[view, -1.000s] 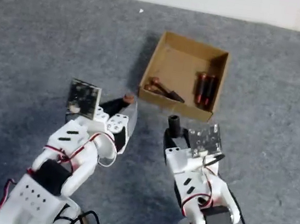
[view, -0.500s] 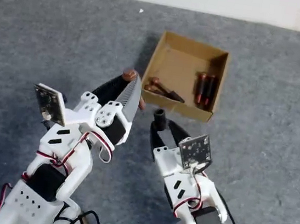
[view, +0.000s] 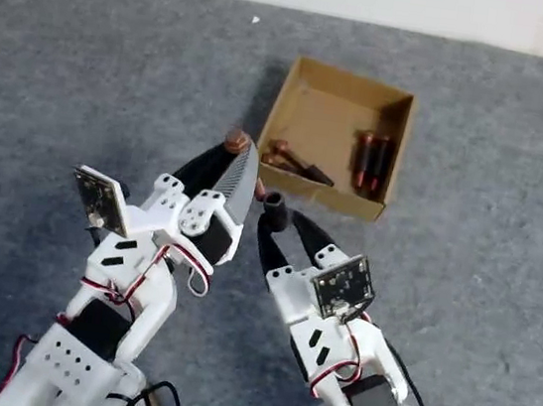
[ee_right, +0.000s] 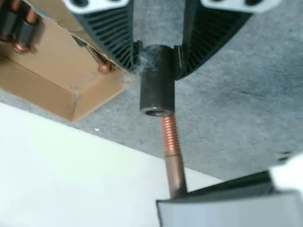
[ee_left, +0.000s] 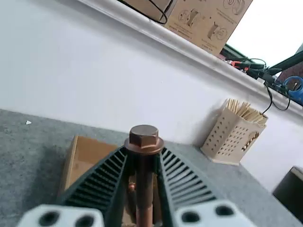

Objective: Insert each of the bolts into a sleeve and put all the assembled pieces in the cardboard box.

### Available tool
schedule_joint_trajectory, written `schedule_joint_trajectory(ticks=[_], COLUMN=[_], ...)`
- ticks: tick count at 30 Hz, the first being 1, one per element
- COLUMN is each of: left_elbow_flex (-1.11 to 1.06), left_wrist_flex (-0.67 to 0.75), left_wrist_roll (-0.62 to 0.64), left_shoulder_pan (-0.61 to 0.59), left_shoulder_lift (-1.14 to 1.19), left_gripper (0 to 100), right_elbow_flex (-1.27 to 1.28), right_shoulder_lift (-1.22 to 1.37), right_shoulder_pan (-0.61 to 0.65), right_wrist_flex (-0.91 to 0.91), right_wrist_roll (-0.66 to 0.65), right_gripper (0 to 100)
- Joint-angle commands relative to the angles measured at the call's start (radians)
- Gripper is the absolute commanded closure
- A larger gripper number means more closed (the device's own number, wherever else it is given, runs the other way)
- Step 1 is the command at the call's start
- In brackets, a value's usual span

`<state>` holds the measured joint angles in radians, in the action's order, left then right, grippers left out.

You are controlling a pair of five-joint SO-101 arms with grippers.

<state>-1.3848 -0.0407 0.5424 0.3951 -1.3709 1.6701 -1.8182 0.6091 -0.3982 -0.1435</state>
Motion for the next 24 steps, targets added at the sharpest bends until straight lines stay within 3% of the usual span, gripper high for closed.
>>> schedule_joint_trajectory(ticks=[1,15,20,24], left_elbow_flex=[0.013,0.051,0.045,0.050], left_wrist_flex=[0.063,0.058,0.052,-0.075], left_wrist_roll=[0.011,0.009,0.009,-0.025], left_shoulder_pan=[0.028,0.056,0.056,0.084], left_shoulder_lift=[-0.010,-0.022,-0.136,-0.263], left_gripper=[99,99,99,99], right_elbow_flex=[0.062,0.105,0.105,0.107], right_shoulder_lift=[-0.019,-0.018,-0.018,-0.016], right_shoulder_pan=[0.024,0.022,0.021,0.019], right_wrist_flex=[0.036,0.033,0.033,0.033], right_wrist_roll=[-0.011,-0.061,-0.061,-0.061], right_gripper=[99.3,99.3,99.3,99.3])
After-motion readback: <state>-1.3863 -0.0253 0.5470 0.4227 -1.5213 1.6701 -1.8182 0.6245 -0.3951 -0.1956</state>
